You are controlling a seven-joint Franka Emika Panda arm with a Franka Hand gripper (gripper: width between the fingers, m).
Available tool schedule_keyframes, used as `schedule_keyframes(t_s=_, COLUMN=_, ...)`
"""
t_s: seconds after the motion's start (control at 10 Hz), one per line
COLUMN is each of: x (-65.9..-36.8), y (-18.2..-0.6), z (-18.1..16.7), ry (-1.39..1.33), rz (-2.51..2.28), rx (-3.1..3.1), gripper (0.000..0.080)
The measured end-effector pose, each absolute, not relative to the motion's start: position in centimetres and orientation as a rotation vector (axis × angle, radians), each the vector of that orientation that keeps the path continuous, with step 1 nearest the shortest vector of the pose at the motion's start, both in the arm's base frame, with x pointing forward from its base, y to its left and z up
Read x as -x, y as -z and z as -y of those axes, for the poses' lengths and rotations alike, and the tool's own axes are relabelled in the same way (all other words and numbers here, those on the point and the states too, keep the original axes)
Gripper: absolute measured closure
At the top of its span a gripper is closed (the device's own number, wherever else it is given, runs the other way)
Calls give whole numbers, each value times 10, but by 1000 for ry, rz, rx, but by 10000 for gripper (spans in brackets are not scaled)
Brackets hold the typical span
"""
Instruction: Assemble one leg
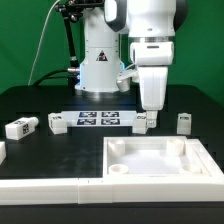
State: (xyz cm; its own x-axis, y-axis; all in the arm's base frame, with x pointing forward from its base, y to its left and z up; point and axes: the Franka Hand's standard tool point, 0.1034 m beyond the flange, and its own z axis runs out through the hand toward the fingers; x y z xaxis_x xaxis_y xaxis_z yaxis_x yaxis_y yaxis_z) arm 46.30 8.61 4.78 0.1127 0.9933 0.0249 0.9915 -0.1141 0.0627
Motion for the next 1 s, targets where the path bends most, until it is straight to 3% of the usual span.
schedule_keyframes(t_s=0.6, x=-447, y=-44, z=-101, ry=-78, rz=-1111, rx=-2959, gripper=151)
schedule_keyframes(t_s=1.0, x=-434, y=-41, z=-142, ry=-59, rz=-390, rx=-3176, gripper=151)
